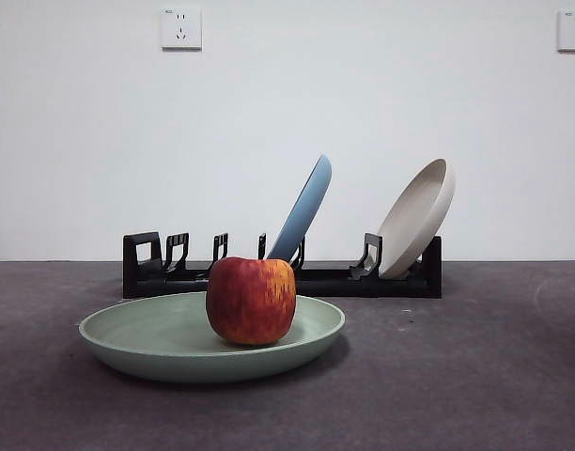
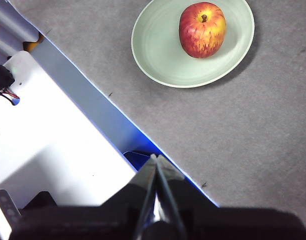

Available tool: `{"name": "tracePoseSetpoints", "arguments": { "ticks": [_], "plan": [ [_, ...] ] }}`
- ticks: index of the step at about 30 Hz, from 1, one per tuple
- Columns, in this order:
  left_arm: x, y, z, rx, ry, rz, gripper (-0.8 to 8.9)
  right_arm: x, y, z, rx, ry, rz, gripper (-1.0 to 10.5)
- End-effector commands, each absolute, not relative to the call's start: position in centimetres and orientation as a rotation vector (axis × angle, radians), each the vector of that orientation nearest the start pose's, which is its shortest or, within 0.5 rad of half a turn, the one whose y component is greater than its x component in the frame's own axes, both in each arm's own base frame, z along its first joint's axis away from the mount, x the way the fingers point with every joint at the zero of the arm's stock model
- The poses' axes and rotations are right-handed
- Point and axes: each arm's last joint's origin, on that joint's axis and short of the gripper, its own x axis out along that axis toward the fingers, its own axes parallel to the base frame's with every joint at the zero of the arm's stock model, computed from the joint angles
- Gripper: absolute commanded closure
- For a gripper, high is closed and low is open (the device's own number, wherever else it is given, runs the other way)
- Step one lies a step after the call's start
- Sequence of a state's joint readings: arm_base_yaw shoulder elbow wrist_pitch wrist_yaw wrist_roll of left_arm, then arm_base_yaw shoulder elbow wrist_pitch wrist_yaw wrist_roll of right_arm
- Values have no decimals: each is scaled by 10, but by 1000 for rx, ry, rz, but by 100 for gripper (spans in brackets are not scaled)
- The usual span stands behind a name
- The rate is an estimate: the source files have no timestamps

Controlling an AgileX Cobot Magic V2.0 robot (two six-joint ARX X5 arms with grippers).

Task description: Take the green plate from the plate rack,put the plate on the table,take the apple from the table,put the apple in the plate

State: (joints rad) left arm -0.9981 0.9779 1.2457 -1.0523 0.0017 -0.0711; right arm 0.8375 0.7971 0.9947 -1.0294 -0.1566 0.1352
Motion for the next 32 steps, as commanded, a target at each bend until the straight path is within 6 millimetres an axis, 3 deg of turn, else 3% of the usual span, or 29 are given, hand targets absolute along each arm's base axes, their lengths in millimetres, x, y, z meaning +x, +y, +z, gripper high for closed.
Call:
{"name": "tracePoseSetpoints", "arguments": {
  "ticks": [1, 9, 13, 17, 20, 24, 32],
  "plan": [
    [90, -131, 381, 335, 693, -862, 817, 83, 99, 328, -167, 873, 873, 946],
    [102, -91, 395, 274, 564, -629, 817, 82, 99, 328, -166, 873, 873, 946],
    [105, -62, 408, 185, 307, -465, 817, 82, 99, 328, -166, 872, 873, 946],
    [101, -38, 406, 107, 18, -292, 817, 82, 99, 328, -166, 872, 873, 946],
    [96, -26, 386, 108, -132, -182, 817, 82, 99, 328, -166, 872, 873, 946],
    [93, -15, 343, 126, -224, -72, 817, 82, 99, 328, -166, 872, 873, 946],
    [97, -3, 249, 137, -119, 52, 817, 82, 98, 329, -165, 870, 874, 946]
  ]
}}
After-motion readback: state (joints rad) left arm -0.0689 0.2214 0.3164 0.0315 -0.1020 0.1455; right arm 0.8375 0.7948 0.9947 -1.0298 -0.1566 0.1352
